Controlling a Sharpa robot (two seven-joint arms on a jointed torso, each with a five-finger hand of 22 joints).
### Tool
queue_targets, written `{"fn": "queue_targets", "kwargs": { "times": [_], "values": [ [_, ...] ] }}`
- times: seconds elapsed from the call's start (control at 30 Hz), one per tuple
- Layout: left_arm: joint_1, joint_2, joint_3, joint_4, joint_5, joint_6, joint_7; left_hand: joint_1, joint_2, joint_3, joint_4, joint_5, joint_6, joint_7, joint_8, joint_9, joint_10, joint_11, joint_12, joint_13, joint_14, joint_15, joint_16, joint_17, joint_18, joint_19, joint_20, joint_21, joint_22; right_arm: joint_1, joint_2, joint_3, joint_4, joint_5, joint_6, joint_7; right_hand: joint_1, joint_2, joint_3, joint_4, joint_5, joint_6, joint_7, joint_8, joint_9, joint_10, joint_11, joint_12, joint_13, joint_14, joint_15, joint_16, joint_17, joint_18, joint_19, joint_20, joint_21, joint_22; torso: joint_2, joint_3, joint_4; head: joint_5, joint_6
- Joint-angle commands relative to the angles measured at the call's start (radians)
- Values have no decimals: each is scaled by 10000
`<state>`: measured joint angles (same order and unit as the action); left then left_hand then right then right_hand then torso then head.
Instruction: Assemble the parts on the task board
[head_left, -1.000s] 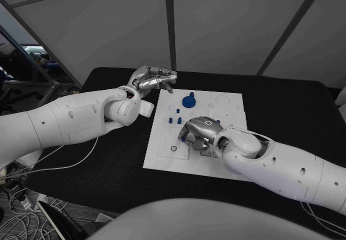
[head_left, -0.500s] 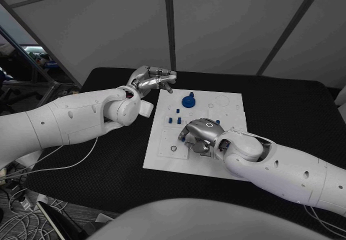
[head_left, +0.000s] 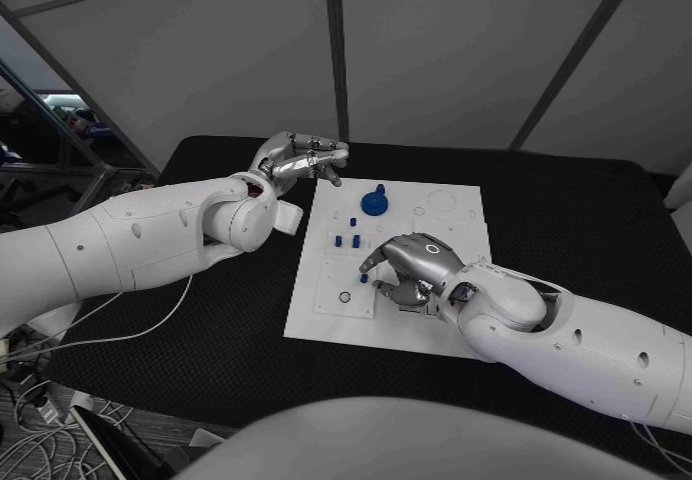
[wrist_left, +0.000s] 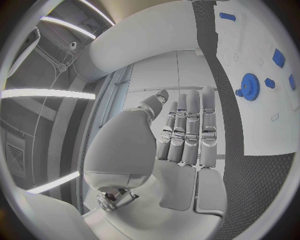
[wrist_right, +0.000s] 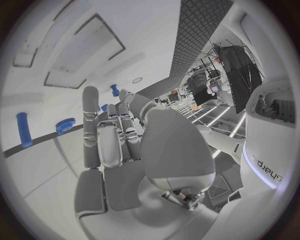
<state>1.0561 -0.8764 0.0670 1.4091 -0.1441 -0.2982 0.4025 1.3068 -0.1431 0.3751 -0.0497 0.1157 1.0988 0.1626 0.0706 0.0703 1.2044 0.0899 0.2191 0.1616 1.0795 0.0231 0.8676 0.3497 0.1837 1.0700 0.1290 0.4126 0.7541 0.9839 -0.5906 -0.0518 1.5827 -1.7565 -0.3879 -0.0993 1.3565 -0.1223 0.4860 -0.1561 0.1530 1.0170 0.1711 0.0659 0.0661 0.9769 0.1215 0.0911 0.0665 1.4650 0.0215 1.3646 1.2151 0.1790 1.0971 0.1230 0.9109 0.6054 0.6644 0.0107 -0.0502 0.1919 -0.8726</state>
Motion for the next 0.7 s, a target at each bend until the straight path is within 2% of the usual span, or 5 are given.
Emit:
{"fn": "queue_targets", "kwargs": {
  "times": [0.03,0.17,0.37,0.47,0.7],
  "values": [
    [20,4,12,-12,24,143,41,-4,104,-62,-6,-11,-52,-1,-33,-6,-75,7,-46,10,-20,40,-24,-16,-29,29,20,-34,-11,34,-154,79,211,388,-690,182,-18,-28,-73,28,-43,-80,-22,-45,-3,-13,-8,60,13,154,56,-34,-11,67,-64,-8,5,-12,-1,-1,-10,-13,0],
    [19,-7,12,-9,24,172,36,-5,104,-73,-4,-19,-58,-3,-33,-5,-84,8,-44,12,-22,42,-30,-18,-28,32,22,-46,-20,68,-483,250,440,640,-499,164,-72,0,-123,86,-47,-101,-25,-27,11,78,-26,197,27,191,53,6,37,72,-45,-15,13,-23,13,0,11,-56,0],
    [19,-82,11,66,24,249,39,-16,92,-91,-1,-28,-63,-3,-32,-4,-97,12,-45,13,-30,47,-39,-21,-29,30,26,-59,-31,261,-1167,727,762,984,300,-63,-289,-33,-293,259,17,-88,-15,-10,33,249,-54,446,17,260,44,59,88,70,9,-33,-12,-79,3,-8,-10,-110,0],
    [19,-119,11,92,24,268,46,-19,90,-96,1,-29,-62,-4,-31,-4,-101,13,-45,13,-35,48,-42,-22,-30,28,28,-64,-34,454,-1420,881,854,990,680,-187,-358,-62,-377,314,29,-82,-25,-7,38,244,-60,487,7,285,46,93,137,70,30,-37,-31,-105,0,-14,2,-154,0],
    [20,-162,11,123,24,291,59,-24,89,-109,5,-31,-56,-11,-24,0,-113,12,-45,14,-50,53,-55,-26,-31,21,33,-82,-46,925,-1681,1025,551,574,1317,-511,-431,-141,-556,388,-8,-121,-95,-20,35,203,-83,554,-6,302,43,95,129,73,67,-57,-81,-162,14,-20,28,-235,0]
  ]
}}
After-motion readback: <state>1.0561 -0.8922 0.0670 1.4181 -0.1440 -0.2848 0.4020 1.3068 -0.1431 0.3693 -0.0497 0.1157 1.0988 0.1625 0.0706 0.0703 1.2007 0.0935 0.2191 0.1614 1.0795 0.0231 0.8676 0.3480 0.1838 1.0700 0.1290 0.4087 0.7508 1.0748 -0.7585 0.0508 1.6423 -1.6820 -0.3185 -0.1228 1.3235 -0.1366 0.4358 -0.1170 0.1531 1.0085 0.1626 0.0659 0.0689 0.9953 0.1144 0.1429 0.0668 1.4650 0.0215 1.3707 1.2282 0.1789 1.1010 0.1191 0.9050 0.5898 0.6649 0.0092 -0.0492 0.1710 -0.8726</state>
